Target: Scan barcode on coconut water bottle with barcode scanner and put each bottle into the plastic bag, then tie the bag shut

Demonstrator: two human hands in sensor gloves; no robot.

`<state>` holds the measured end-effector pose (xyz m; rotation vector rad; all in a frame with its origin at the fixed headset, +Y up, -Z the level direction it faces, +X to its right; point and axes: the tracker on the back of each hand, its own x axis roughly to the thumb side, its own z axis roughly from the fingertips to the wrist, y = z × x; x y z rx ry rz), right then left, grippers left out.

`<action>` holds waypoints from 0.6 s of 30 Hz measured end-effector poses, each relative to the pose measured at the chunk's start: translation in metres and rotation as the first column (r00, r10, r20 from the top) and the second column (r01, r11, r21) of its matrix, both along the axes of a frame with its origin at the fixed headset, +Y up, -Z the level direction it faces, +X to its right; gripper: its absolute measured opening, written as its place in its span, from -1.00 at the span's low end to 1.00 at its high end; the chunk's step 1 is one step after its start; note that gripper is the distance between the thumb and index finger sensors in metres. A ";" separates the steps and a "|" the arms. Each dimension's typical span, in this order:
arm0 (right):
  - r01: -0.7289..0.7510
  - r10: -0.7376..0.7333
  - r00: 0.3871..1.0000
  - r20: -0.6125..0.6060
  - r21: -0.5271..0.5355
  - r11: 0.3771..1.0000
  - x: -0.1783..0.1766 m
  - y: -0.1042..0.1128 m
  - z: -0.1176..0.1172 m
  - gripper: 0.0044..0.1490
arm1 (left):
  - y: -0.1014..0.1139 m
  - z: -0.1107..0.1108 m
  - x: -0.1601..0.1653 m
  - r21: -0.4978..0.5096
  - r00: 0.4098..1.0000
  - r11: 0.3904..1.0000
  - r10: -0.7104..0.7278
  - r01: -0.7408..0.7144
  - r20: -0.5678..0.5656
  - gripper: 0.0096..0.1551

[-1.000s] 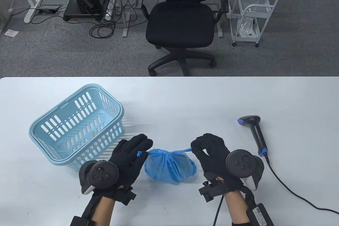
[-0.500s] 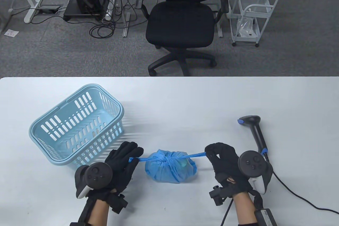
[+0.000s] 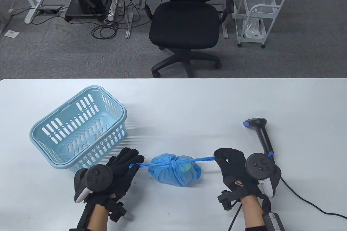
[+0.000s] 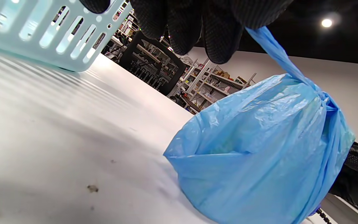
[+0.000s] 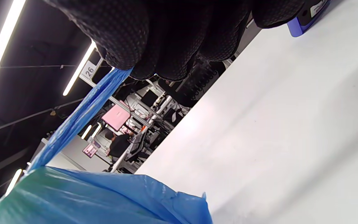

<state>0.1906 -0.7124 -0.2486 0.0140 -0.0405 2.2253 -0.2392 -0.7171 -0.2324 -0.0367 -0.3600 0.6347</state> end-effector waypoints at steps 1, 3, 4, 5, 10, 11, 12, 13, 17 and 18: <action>-0.013 0.013 1.000 0.001 -0.005 1.000 -0.001 0.000 0.000 -0.58 | 0.000 0.000 0.000 -0.003 1.000 1.000 -0.004 0.004 -0.001 -0.43; -0.100 0.099 0.995 -0.018 -0.027 0.995 -0.007 0.003 -0.001 -0.57 | 0.005 0.000 0.000 -0.003 0.999 0.999 -0.052 0.052 -0.010 -0.42; -0.134 0.134 0.991 -0.017 -0.031 0.990 -0.009 0.003 -0.001 -0.56 | 0.010 0.000 0.001 0.013 0.994 0.994 -0.106 0.106 -0.011 -0.40; -0.158 0.158 0.987 -0.015 -0.027 0.987 -0.012 0.004 -0.001 -0.56 | 0.013 0.000 0.001 0.024 0.989 0.989 -0.146 0.146 -0.011 -0.39; -0.338 0.337 0.940 -0.054 -0.022 0.941 -0.023 0.015 0.003 -0.29 | 0.037 0.010 -0.001 0.037 0.933 0.933 -0.358 0.359 -0.040 -0.10; -0.380 0.379 0.924 -0.058 -0.016 0.925 -0.023 0.018 0.006 -0.23 | 0.042 0.013 -0.003 0.054 0.913 0.912 -0.404 0.407 -0.054 -0.06; -0.430 0.429 0.901 -0.064 -0.010 0.903 -0.024 0.022 0.010 -0.18 | 0.045 0.016 -0.006 0.065 0.892 0.891 -0.445 0.450 -0.071 -0.03; -0.475 0.474 0.878 -0.068 -0.003 0.880 -0.026 0.026 0.013 -0.13 | 0.047 0.018 -0.007 0.066 0.883 0.882 -0.462 0.467 -0.085 -0.01; -0.591 0.592 0.803 -0.071 0.040 0.806 -0.029 0.030 0.026 -0.06 | 0.048 0.026 -0.009 0.056 0.838 0.839 -0.532 0.541 -0.120 0.09; -0.610 0.611 0.788 -0.072 0.044 0.791 -0.030 0.029 0.028 -0.04 | 0.045 0.027 -0.008 0.037 0.825 0.827 -0.554 0.561 -0.116 0.13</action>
